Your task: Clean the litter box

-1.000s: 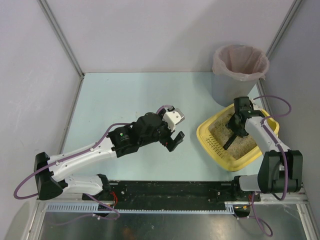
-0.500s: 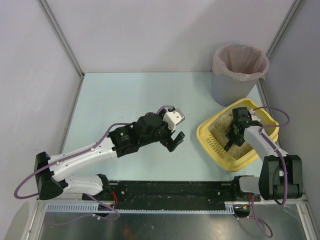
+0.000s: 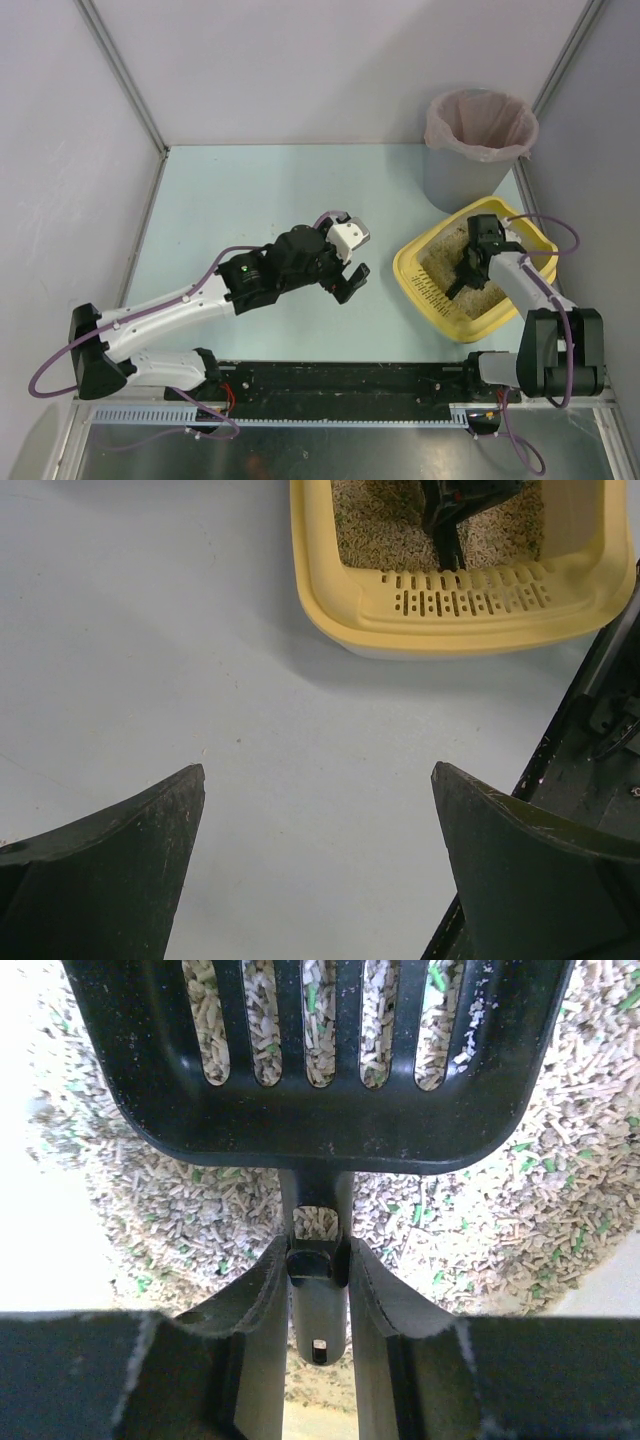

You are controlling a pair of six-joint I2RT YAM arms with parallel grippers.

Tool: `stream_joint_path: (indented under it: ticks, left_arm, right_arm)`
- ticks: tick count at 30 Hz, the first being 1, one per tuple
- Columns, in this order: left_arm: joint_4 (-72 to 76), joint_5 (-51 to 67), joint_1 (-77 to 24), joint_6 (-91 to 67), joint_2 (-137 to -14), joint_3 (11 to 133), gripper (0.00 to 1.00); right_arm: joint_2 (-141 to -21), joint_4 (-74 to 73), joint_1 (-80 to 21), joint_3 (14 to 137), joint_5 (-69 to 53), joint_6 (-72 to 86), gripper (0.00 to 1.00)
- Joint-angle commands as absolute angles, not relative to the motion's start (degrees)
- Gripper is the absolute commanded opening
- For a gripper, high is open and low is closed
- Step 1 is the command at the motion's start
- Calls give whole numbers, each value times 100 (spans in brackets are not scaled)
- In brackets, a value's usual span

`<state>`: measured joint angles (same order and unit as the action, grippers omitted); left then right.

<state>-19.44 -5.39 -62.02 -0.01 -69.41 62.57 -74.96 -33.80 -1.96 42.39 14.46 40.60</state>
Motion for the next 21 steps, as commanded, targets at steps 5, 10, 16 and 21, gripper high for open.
stream_joint_path:
  ticks: [5,10,16,21]
  left_arm:
    - [-1793,-527,-6231,35,-7022,6346,100]
    - [-1802,-501,-6231,35,-7022,6389,100]
    - [-1793,-54,-6231,-369,-7110,6591,100]
    - [-1749,544,-6258,-896,-7531,6995,99]
  right_arm:
    - [-6961,-3594,518,4500,1222,3780,8]
    - [-6934,-3621,685,4754,801,3656,6]
    - [-7154,-4051,712,5342,62,3551,4]
    - [-7128,-4491,729,5590,-430,3595,3]
